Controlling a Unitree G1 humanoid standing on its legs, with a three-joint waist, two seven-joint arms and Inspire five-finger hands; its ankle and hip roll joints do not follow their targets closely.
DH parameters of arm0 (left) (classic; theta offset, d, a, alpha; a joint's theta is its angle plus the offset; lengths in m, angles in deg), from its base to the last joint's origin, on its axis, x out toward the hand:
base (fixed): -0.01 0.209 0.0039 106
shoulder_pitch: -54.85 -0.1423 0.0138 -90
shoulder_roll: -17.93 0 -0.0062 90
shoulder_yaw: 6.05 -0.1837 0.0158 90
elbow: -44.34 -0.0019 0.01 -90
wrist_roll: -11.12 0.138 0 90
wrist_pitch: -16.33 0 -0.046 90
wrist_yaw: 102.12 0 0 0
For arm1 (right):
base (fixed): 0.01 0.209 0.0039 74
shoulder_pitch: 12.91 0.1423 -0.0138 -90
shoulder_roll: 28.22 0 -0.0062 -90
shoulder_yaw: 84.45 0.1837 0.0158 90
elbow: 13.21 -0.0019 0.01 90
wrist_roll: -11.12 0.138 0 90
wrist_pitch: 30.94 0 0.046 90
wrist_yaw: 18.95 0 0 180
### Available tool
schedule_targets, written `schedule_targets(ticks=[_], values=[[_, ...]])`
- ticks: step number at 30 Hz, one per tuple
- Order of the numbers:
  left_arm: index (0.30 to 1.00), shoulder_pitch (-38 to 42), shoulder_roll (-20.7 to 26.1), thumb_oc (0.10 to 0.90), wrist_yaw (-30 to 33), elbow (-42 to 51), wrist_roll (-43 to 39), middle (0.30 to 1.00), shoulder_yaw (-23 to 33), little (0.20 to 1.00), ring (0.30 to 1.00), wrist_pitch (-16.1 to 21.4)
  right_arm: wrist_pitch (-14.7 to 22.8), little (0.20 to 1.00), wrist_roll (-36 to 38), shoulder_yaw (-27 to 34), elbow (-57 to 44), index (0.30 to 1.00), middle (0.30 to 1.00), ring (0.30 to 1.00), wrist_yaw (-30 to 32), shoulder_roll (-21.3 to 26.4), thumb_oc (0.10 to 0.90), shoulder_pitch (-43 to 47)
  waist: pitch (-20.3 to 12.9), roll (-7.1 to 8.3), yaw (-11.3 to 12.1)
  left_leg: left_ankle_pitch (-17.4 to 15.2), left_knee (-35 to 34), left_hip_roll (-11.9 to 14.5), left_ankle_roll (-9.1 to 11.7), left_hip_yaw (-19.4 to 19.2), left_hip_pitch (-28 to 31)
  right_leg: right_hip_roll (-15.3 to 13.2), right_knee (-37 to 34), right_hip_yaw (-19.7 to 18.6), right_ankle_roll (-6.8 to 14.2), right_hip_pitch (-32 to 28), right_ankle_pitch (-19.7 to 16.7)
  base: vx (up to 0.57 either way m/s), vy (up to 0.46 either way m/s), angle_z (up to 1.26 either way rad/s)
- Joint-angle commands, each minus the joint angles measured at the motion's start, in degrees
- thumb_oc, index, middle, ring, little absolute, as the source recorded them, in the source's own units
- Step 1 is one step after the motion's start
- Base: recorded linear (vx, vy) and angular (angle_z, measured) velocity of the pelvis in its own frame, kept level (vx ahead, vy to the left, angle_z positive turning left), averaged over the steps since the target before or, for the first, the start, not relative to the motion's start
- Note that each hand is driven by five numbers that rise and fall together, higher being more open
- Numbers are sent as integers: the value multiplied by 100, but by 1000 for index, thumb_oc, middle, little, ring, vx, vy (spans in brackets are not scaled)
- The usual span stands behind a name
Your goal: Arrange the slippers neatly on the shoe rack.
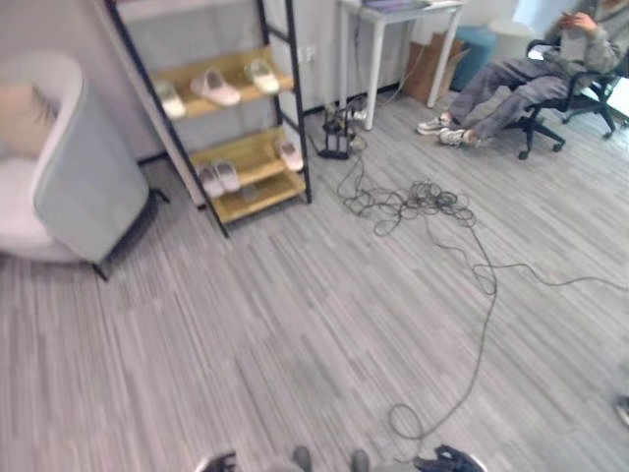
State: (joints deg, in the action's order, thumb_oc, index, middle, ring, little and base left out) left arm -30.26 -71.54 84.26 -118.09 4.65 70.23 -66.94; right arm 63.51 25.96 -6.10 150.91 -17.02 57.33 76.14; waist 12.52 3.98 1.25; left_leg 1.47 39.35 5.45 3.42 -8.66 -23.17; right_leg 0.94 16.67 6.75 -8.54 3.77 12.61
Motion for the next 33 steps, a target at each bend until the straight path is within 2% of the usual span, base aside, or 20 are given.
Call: schedule_targets(ticks=[1,3,4,5,6,10,12,15,16,18,19,20,21,23,24,26,28,29,30,33], values=[[900,187,-461,800,-21,38,-46,900,-76,900,900,196,57,900,-108,-61,-206,900,900,900,102,527,800,-172,-97,-371,-247,-52,-517,276,-115,73,644,-217,-1161,-332,803,-928,-253,186,-12,-24],[900,59,-602,800,-81,34,26,900,-206,900,900,220,160,900,219,162,-229,900,900,900,156,574,800,-125,-168,-560,-159,-124,-1890,54,-156,-613,486,-92,-1472,-344,911,-1215,-178,434,79,-24],[900,18,-663,800,-98,-43,113,900,-254,900,900,206,200,900,229,143,-244,900,900,900,173,569,800,-71,-173,-616,-84,157,-2662,-101,-95,-748,574,-64,-1593,-403,983,-1365,-164,402,103,17],[900,19,-665,800,-98,-45,113,900,-254,900,900,207,201,900,229,144,-244,900,900,900,173,571,800,-71,-179,-616,-74,186,-2704,-102,-94,-759,586,-64,-1596,-413,982,-1354,-176,585,166,14],[900,-112,-733,800,-149,-419,458,900,-272,900,900,90,210,900,134,54,-266,900,900,900,215,567,800,86,-241,-637,65,364,-4288,-305,-85,-889,421,-52,-1772,-509,1125,-1734,-2,433,113,-20],[900,-354,-674,800,-136,-772,688,900,-18,900,900,-19,193,900,-66,3,-280,900,900,900,181,574,800,158,-392,-653,215,571,-4434,-317,-111,-800,377,0,-1737,-820,1190,-1924,102,606,157,-110],[900,-459,-540,800,-140,-867,612,900,287,900,900,-56,139,900,-123,21,-271,900,900,900,141,473,800,220,-553,-551,359,1039,-4130,-333,-181,-644,384,-75,-1566,-1016,1221,-2053,144,527,168,-55],[900,-459,-459,800,-128,-875,552,900,355,900,900,-73,140,900,-69,57,-239,900,900,900,130,404,800,181,-621,-402,387,1018,-3924,-371,-203,-651,294,-161,-1458,-1003,1275,-2083,64,376,154,-17],[900,-332,-322,800,-106,-711,502,900,369,900,900,-19,104,900,-125,-17,-226,900,900,900,45,270,800,119,-702,-128,420,671,-3474,-488,-351,-654,285,-386,-998,-818,1505,-1926,-192,373,181,2],[900,-242,-304,800,-92,-612,457,900,340,900,900,8,81,900,-243,-82,-210,900,900,900,42,226,800,147,-741,-47,490,495,-3341,-534,-430,-603,268,-440,-655,-766,1671,-1782,-531,385,212,35],[900,11,-249,800,-79,-360,256,900,254,900,900,65,30,900,-422,-181,-215,900,900,900,62,219,800,248,-685,61,515,127,-3157,-669,-616,-456,374,-640,413,-616,2076,-1386,-1365,301,188,39],[900,12,-251,800,-79,-360,256,900,254,900,900,64,30,900,-422,-180,-214,900,900,900,62,221,800,249,-700,44,526,132,-3155,-644,-612,-458,355,-619,408,-628,2071,-1363,-1381,432,281,45],[900,160,-205,800,-10,-138,14,900,252,900,900,91,38,900,-391,-218,-321,900,900,900,69,245,800,302,-560,-16,451,-107,-3173,-783,-820,-226,703,-747,1417,-541,2093,-917,-2119,224,149,60],[900,260,-162,800,44,54,-107,900,200,900,900,111,75,900,-392,-275,-523,900,900,900,91,248,800,347,-432,-225,354,-244,-3365,-792,-968,125,1200,-704,2210,-489,1835,-320,-2122,550,244,89],[900,277,-185,800,51,87,-66,900,148,900,900,130,128,900,-447,-413,-692,900,900,900,123,241,800,362,-321,-382,214,-364,-3528,-870,-989,455,1734,-639,2123,-327,1606,232,-1428,728,206,45],[900,275,-240,800,35,44,-60,900,110,900,900,131,151,900,-466,-487,-741,900,900,900,125,262,800,382,-268,-482,78,-459,-3569,-898,-950,795,2062,-444,1597,-258,1445,640,-888,594,-24,88],[900,289,-332,800,17,-136,3,900,76,900,900,111,133,900,-380,-466,-654,900,900,900,99,293,800,356,-164,-420,-139,-682,-3657,-1057,-827,1433,2550,-178,-51,-842,1511,889,-975,531,-152,104],[900,290,-332,800,17,-136,3,900,77,900,900,111,133,900,-380,-467,-654,900,900,900,99,293,800,357,-168,-422,-142,-676,-3660,-1054,-827,1435,2545,-177,-70,-838,1511,886,-990,475,-156,120],[900,273,-410,800,-13,-339,36,900,108,900,900,98,62,900,-419,-435,-518,900,900,900,43,293,800,287,-201,-380,-233,-854,-3773,-1065,-704,1689,2837,-220,-1021,-1140,1665,1137,-1324,450,-148,136],[900,239,-440,800,-78,-529,115,900,101,900,900,65,-22,900,-525,-417,-350,900,900,900,-4,308,800,203,-218,-350,-272,-1004,-3724,-1037,-640,1915,2987,-280,-1360,-1142,1697,977,-1420,302,-141,112]])
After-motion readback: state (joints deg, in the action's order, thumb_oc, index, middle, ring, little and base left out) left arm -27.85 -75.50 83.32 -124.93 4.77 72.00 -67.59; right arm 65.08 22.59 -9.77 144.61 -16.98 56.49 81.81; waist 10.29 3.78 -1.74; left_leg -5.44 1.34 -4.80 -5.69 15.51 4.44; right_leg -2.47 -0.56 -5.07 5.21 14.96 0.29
